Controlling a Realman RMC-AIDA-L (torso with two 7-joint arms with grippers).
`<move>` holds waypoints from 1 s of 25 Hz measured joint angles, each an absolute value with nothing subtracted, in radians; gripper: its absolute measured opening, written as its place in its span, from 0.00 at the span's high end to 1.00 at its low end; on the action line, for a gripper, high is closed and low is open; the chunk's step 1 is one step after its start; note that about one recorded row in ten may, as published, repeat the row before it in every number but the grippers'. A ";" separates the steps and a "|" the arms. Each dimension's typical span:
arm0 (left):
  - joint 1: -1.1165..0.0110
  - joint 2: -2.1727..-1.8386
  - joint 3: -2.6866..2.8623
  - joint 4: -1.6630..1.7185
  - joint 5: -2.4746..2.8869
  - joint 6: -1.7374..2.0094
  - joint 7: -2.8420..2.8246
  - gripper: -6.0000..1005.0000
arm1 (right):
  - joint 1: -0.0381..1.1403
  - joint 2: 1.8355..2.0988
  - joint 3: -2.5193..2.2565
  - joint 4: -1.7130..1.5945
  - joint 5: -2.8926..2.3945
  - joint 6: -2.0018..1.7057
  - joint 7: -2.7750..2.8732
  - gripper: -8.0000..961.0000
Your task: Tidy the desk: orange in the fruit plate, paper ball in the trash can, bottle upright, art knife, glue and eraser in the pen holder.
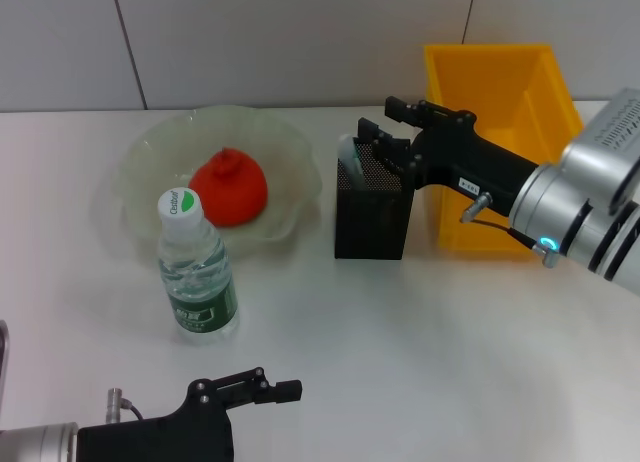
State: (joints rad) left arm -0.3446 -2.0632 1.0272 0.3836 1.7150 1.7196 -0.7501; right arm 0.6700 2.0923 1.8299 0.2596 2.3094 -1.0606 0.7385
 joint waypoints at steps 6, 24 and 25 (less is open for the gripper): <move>-0.342 -2.063 1.019 0.385 1.715 1.725 -0.750 0.20 | 0.589 2.088 1.840 0.295 2.321 -1.222 0.759 0.51; -0.322 -2.060 1.017 0.390 1.714 1.726 -0.750 0.20 | 0.211 1.957 1.884 0.403 2.125 -1.609 0.931 0.24; -0.322 -2.060 1.017 0.390 1.714 1.726 -0.750 0.20 | 0.211 1.957 1.884 0.403 2.125 -1.609 0.931 0.24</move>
